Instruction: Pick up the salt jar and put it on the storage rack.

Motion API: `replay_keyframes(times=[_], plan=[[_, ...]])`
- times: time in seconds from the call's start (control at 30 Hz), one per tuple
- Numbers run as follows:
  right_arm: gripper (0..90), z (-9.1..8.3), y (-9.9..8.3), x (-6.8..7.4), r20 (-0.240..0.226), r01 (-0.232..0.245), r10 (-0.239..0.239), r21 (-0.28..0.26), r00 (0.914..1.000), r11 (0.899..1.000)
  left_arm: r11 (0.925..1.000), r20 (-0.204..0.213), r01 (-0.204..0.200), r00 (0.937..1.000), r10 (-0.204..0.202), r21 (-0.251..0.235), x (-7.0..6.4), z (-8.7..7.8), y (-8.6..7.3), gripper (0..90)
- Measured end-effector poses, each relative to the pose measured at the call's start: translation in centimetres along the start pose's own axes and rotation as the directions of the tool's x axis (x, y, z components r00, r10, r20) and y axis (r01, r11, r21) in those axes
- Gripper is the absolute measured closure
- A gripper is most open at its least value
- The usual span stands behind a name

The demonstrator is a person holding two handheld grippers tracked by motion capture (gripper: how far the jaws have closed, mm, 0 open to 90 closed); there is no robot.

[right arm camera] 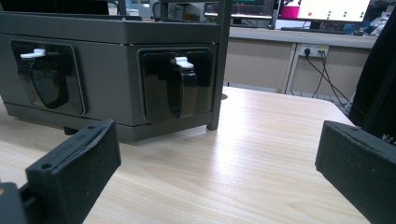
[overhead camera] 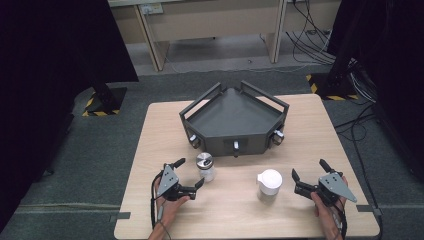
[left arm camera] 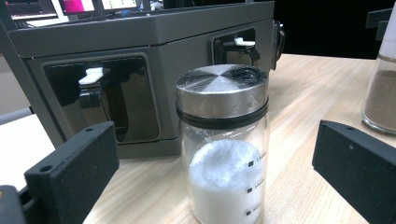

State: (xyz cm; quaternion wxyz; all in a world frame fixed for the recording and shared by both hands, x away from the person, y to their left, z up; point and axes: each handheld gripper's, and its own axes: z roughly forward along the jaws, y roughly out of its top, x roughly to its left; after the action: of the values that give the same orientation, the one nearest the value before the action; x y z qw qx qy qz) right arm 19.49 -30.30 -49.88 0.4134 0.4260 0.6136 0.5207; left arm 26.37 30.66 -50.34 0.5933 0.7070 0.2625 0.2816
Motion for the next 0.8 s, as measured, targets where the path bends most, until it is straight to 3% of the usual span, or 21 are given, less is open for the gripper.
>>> replay_keyframes(times=[0.8], plan=[[0.1,0.01,-0.06,-0.01,0.008,-0.012,0.012,0.003,0.9999,1.0,0.9999,0.02,-0.004,0.9998,0.004,0.017,0.14,0.51,0.05,0.0]])
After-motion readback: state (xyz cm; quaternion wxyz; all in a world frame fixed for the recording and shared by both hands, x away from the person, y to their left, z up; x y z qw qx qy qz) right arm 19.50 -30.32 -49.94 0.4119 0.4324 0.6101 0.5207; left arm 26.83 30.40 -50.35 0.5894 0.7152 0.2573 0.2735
